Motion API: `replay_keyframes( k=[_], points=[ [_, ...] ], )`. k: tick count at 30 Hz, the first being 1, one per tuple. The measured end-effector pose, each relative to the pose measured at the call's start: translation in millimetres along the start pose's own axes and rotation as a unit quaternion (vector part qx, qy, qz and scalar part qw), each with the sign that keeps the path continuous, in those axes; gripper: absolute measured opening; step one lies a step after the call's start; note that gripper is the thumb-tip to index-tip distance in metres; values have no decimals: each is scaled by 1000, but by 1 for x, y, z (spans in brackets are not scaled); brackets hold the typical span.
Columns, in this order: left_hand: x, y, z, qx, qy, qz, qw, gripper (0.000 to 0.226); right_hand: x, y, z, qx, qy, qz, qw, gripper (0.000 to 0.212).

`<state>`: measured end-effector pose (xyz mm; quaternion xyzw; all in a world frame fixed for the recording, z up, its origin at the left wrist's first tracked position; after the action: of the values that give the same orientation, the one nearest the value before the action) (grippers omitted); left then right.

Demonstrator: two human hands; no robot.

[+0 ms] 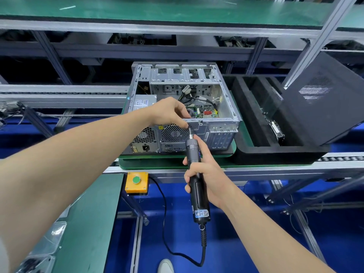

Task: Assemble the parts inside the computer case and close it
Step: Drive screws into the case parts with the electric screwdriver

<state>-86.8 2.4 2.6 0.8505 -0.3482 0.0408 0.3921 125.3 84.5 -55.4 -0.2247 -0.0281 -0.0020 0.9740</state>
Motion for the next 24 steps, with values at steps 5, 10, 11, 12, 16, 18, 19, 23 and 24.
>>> replay_keyframes(
  k=[5,10,11,12,16,18,19,23,24],
  points=[
    [1,0,0,29,4,14,999,20,0,-1,0,-1,5,2,1000,105],
    [0,0,1,37,3,14,999,23,1,0,0,2,6,2,1000,105],
    [0,-1,0,37,2,13,999,23,2,0,1,1,6,2,1000,105],
    [0,-1,0,37,2,11,999,22,2,0,1,1,6,1,1000,105],
    [1,-1,0,37,0,11,999,20,3,-1,2,-1,8,8,1000,104],
    [1,-1,0,42,0,12,999,18,2,-2,3,-1,9,11,1000,103],
    [2,0,0,43,0,15,999,16,3,-1,3,-1,10,11,1000,103],
    [3,-1,0,16,-8,28,999,18,3,1,2,5,9,6,1000,104],
    [4,0,0,9,-11,26,1000,19,3,1,2,5,9,4,1000,104]
  ],
)
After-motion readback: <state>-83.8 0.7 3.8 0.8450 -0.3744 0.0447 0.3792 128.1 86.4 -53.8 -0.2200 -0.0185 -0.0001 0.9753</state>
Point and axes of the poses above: each hand's wrist, its own x-axis away from the middle knuckle, its own y-axis out of the back of the hand, z = x × y, the point moved 4 cm from there along -x, towards the middle knuckle, and after that the axes turned 15 degrees about y, right-handed, at the moved point
